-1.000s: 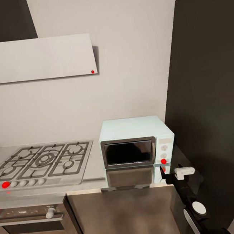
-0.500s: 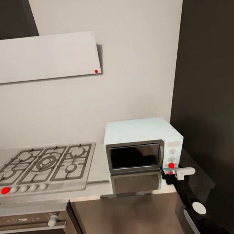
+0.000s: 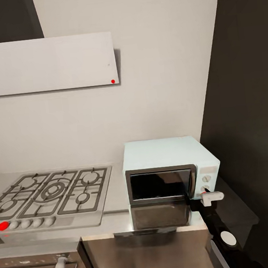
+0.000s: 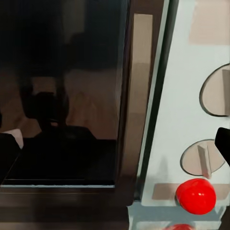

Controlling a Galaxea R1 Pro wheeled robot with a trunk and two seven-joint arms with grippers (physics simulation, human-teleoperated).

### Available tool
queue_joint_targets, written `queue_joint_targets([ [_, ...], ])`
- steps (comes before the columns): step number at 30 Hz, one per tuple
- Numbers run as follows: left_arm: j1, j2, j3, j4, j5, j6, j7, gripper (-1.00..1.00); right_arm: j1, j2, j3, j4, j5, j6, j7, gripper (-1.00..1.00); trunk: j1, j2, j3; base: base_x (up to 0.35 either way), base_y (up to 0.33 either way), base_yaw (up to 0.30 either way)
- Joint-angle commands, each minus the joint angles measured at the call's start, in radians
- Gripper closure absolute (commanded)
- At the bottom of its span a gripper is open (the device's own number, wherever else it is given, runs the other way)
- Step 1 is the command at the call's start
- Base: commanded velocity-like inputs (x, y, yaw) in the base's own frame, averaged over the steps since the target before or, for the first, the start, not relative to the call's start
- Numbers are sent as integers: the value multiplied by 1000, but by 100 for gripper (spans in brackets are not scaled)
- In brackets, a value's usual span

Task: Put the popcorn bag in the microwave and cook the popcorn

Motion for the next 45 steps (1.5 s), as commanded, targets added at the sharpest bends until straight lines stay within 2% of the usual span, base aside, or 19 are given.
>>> queue_joint_targets([
  [1,1,0,5,-2,0,2,0,-100,0,-1,3,1,0,-2,-8,-100,0,-1,0,14,3,0],
  [45,1,0,5,-1,0,-8,1,-100,0,-1,-2,1,-1,-2,-11,-100,0,-1,0,57,-7,0],
])
